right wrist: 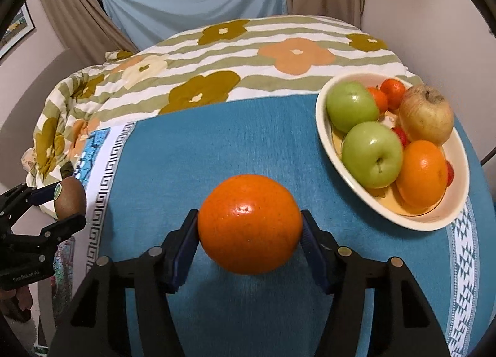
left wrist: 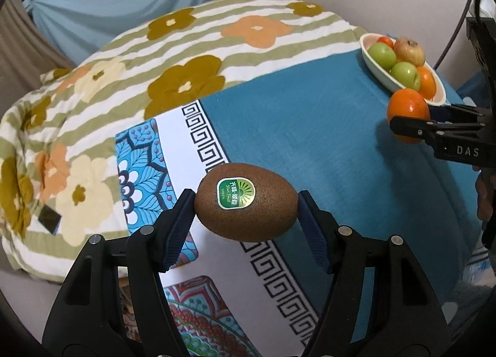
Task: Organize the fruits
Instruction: 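Place the kiwi in the bowl with the left gripper while the right places the orange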
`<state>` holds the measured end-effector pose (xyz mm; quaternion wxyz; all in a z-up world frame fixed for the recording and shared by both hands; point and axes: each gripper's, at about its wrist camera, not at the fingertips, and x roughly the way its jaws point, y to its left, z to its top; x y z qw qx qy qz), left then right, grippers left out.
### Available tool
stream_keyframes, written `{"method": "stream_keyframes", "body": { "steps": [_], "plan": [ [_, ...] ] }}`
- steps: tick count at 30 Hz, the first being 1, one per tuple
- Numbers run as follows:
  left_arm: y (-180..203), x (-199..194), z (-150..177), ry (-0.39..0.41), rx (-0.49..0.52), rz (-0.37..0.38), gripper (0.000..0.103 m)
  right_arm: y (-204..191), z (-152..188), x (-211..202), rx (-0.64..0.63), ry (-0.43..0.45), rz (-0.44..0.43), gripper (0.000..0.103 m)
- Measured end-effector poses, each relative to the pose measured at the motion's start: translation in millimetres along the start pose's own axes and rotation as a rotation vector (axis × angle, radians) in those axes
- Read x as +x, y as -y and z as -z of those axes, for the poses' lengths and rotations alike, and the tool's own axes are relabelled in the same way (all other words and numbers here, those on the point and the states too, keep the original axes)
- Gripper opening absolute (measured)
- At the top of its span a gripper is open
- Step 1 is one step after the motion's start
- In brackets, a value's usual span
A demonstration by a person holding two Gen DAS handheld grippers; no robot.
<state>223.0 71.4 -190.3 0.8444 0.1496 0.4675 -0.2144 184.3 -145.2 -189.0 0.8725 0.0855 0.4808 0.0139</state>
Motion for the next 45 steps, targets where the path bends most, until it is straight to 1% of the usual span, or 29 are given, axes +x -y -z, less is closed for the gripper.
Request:
{"method": "stream_keyframes", "body": {
  "steps": [5,8,14,20,27,32,38,45],
  "plan": [
    [13.9,-19.3,-11.4,0.036,-0.052,-0.007,0.071,12.9,-3.8,-23.8,-0.007,0.019,-0.027,0.058],
    [28.6,-30.0,-23.7,0.057,-0.077,-0.019,0.071,28.1,-6.3,-40.1,-0.020,0.031,-0.043,0.058],
    [72.9,-44.1,-57.2,0.110,-0.115,-0.019,0.071,66.8,-16.0,-63.5,-0.053,0.050,-0.060,0.058],
    [122.6,-42.3,-97.0,0.150,-0.120,0.004,0.071,112.7,-30.7,-79.9,-0.069,0.072,-0.074,0.058],
    [180.5,-15.3,-140.9,0.158,-0.102,0.040,0.071,160.1,-42.7,-79.9,-0.093,0.073,-0.092,0.058],
    [213.5,10.8,-162.5,0.144,-0.092,0.053,0.071,187.3,-46.9,-70.8,-0.100,0.059,-0.106,0.058],
    [242.5,43.6,-178.9,0.108,-0.062,0.055,0.071,214.3,-48.0,-61.2,-0.091,0.045,-0.123,0.058],
    [264.0,67.9,-190.7,0.083,-0.033,0.034,0.071,229.6,-43.4,-57.7,-0.086,0.033,-0.135,0.058]
  ]
}}
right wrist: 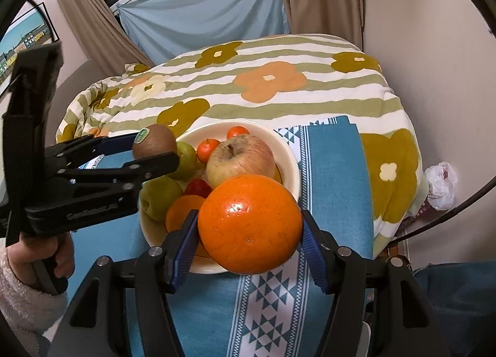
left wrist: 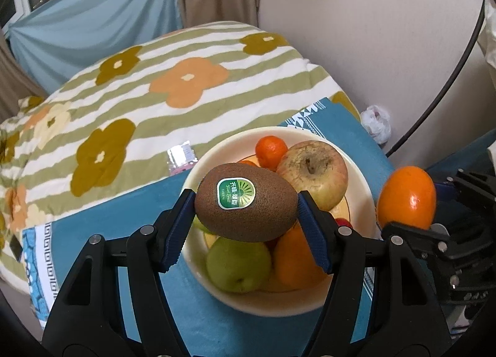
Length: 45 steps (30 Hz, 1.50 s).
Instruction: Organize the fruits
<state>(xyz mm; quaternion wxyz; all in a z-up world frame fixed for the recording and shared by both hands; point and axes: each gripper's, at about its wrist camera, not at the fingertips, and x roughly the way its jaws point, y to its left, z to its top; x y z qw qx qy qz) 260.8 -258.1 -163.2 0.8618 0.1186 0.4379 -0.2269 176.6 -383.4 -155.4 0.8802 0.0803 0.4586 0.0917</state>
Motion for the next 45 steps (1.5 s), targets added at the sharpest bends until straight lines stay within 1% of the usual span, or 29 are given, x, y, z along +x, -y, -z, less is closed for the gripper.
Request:
{"method": "stream_keyframes", "body": {
  "steps": [4,5,6,7,8,10,18,24,29,35,37,38,39,40,41,42,43,45],
  "plan": [
    [2.2,5.4,-3.7,-0.002,-0.015,-0.003,0.074,4.6,2.2,-0.6,0.004,-0.002,-0.003,0.058],
    [1.9,3.5,-4.5,0.006,-0.020,0.003,0.084,4.7,2.2,-0.6,0.003,-0.002,-0.002,0.058],
    [1.3,1.2,-5.3,0.015,-0.023,0.002,0.100,4.9,2.2,-0.7,0.003,-0.002,-0.003,0.058],
    [0.2,-3.8,-6.0,0.034,-0.028,-0.005,0.103,5.2,2.4,-0.9,0.003,-0.001,-0.003,0.058],
    [-1.0,-9.9,-5.9,0.056,-0.031,-0.008,0.103,4.8,2.2,-0.6,0.003,-0.001,-0.003,0.058],
    [-4.2,-18.5,-5.2,0.070,-0.035,-0.009,0.103,6.4,2.7,-1.4,0.000,0.001,-0.005,0.058],
    [-30.5,-46.0,15.8,0.063,-0.093,-0.067,0.103,1.0,-0.5,-1.8,-0.029,0.007,-0.026,0.058],
    [-51.4,-61.0,41.2,0.039,-0.155,-0.126,0.103,-13.5,-6.1,6.5,-0.084,-0.001,-0.047,0.058],
    [-61.9,-69.8,62.4,0.026,-0.201,-0.153,0.103,-16.3,-6.2,22.4,-0.094,-0.010,-0.056,0.058],
    [-64.8,-69.7,82.1,-0.001,-0.233,-0.159,0.103,-12.9,-0.2,33.3,-0.102,-0.010,-0.052,0.058],
    [-63.0,-68.4,87.1,-0.009,-0.239,-0.158,0.103,-10.3,1.3,39.6,-0.101,-0.038,-0.043,0.059],
    [-62.1,-67.9,88.9,-0.012,-0.242,-0.157,0.103,-8.8,2.7,39.9,-0.100,-0.034,-0.048,0.059],
    [-61.3,-67.8,90.3,-0.013,-0.244,-0.155,0.103,-8.0,3.4,38.8,-0.099,-0.027,-0.054,0.063],
    [-59.9,-67.7,91.9,-0.015,-0.246,-0.153,0.103,-7.4,4.2,36.7,-0.102,-0.015,-0.060,0.070],
    [-58.7,-67.5,93.0,-0.016,-0.247,-0.151,0.103,-7.6,4.6,35.2,-0.108,-0.007,-0.060,0.075],
    [-57.7,-67.8,93.6,-0.017,-0.248,-0.150,0.103,-8.3,4.8,33.3,-0.119,0.002,-0.053,0.084],
    [-56.2,-68.5,95.0,-0.016,-0.249,-0.149,0.103,-10.0,5.0,31.5,-0.131,0.009,-0.047,0.089],
    [-54.0,-70.2,94.9,-0.014,-0.249,-0.150,0.103,-11.8,5.3,27.8,-0.152,0.020,-0.038,0.089]
  ]
}}
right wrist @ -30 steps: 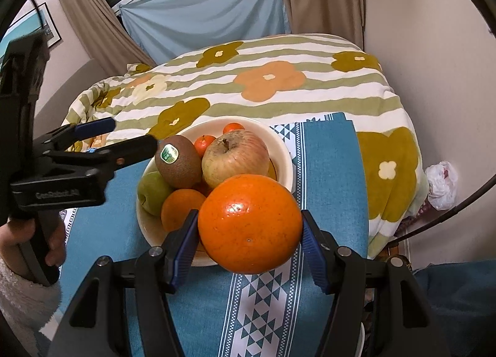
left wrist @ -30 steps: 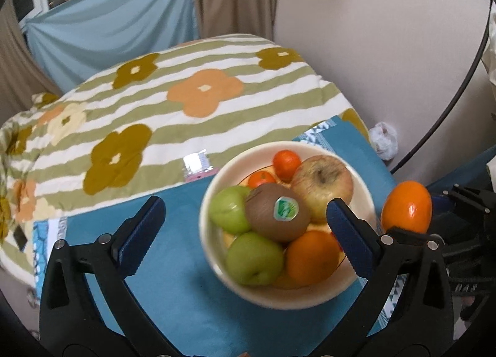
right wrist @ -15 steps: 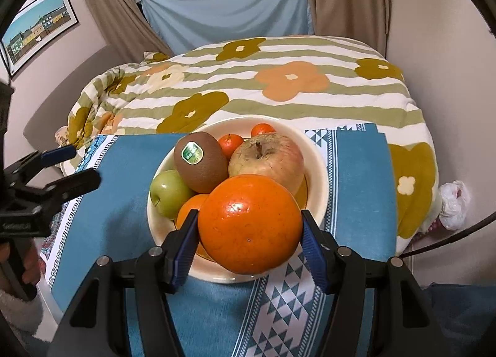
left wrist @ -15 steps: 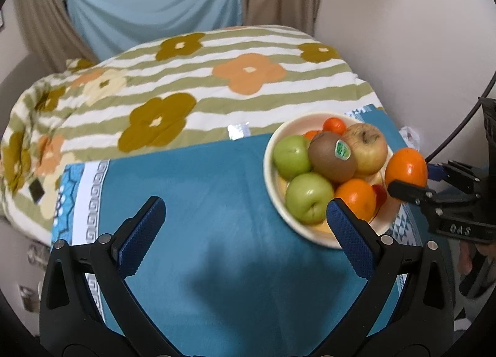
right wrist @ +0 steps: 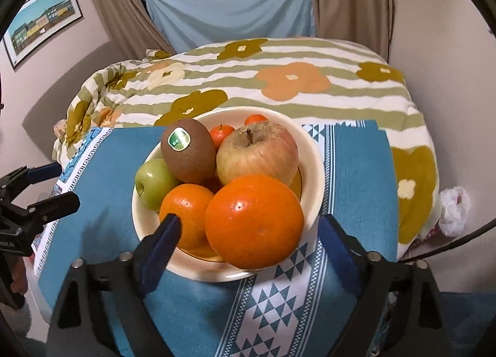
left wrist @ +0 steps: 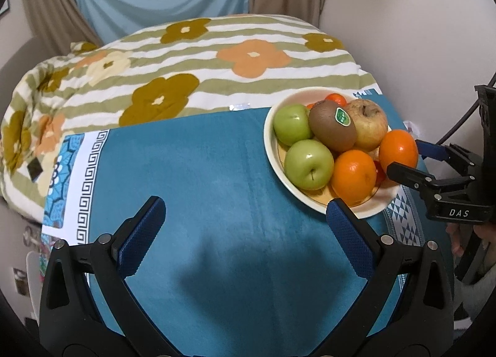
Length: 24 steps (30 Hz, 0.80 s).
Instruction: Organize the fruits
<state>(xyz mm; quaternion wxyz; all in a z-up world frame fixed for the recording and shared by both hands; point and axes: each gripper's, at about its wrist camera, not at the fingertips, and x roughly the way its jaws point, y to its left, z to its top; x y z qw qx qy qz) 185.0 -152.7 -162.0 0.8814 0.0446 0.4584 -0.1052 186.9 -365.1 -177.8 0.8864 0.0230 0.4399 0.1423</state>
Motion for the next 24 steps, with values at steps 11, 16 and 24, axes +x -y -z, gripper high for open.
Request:
{"method": "stream_keyframes", "body": {
  "steps": [11,16,24],
  "plan": [
    [-3.8,-39.7,-2.7,0.059,-0.006,-0.020,0.103,-7.5,-5.6,-31.8,0.013,0.039,0.015,0.089],
    [-19.6,-77.8,-4.0,0.112,-0.007,-0.038,0.103,-30.0,-11.6,-65.8,0.024,0.072,0.049,0.089],
    [-57.1,-147.5,3.8,0.201,-0.044,-0.058,0.103,-82.4,-18.3,-130.2,0.097,0.137,0.078,0.103]
  ]
}}
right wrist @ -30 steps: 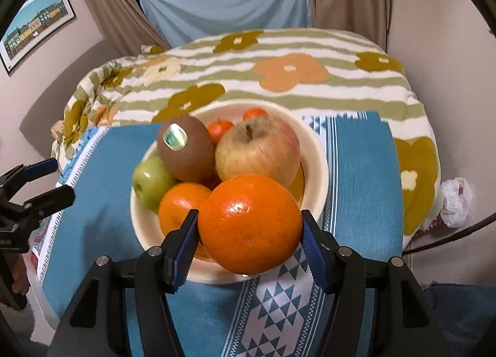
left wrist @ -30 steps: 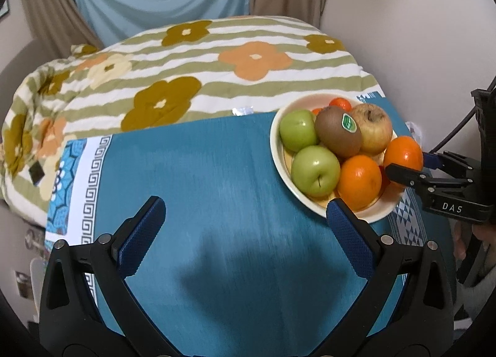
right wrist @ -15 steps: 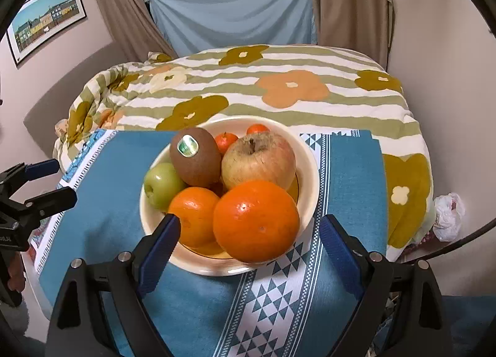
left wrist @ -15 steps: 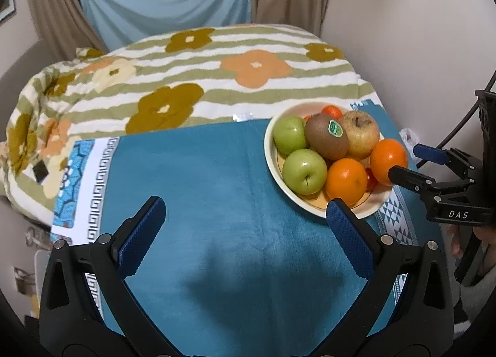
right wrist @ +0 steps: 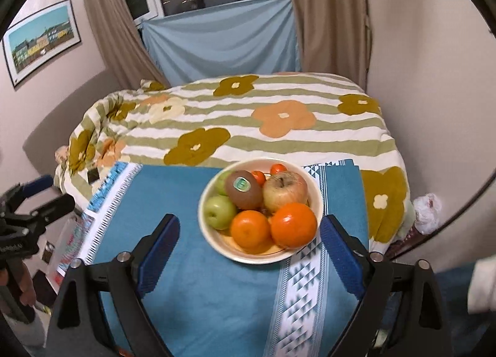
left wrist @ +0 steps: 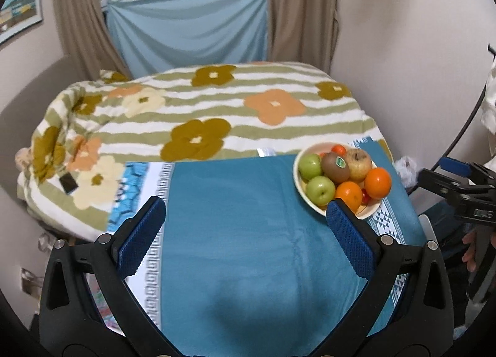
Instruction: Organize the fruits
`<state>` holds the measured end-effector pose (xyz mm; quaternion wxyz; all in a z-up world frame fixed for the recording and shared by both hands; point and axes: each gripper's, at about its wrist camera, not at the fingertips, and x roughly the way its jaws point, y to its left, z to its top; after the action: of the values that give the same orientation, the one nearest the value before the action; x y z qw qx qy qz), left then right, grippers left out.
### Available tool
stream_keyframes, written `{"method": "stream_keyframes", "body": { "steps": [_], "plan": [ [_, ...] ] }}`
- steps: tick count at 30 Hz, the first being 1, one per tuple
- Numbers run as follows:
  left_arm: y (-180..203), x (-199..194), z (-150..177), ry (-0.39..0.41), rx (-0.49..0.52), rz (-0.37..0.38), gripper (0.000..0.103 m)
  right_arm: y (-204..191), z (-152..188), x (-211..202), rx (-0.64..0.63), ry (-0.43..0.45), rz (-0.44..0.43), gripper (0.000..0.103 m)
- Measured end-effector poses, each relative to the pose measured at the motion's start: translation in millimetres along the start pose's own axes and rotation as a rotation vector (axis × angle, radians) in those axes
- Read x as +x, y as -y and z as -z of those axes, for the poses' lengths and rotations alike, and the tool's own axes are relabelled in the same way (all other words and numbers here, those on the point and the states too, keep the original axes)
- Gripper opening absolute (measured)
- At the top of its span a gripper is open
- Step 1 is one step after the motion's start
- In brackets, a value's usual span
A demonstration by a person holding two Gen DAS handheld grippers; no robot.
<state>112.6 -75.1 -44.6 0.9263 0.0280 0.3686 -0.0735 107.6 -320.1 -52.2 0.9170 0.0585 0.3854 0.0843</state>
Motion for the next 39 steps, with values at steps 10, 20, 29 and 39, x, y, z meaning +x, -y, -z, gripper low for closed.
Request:
{"method": "stream_keyframes", "body": {
  "steps": [10,20,29,39],
  "plan": [
    [-51.5,-65.7,20.3,0.090,-0.053,-0.088,0.103,-71.8,15.8,-54.0,0.013,0.061,0.081,0.103],
    [-58.3,-88.8,41.4,0.149,-0.041,-0.079,0.103,-91.6,31.9,-63.1,0.013,0.088,0.155,0.103],
    [-58.6,-90.8,39.6,0.173,-0.028,-0.052,0.103,-96.3,30.2,-68.2,0.013,0.109,0.172,0.103],
    [-58.0,-91.0,38.8,0.177,-0.019,-0.052,0.103,-98.1,28.7,-67.2,0.011,0.108,0.173,0.103]
  ]
}}
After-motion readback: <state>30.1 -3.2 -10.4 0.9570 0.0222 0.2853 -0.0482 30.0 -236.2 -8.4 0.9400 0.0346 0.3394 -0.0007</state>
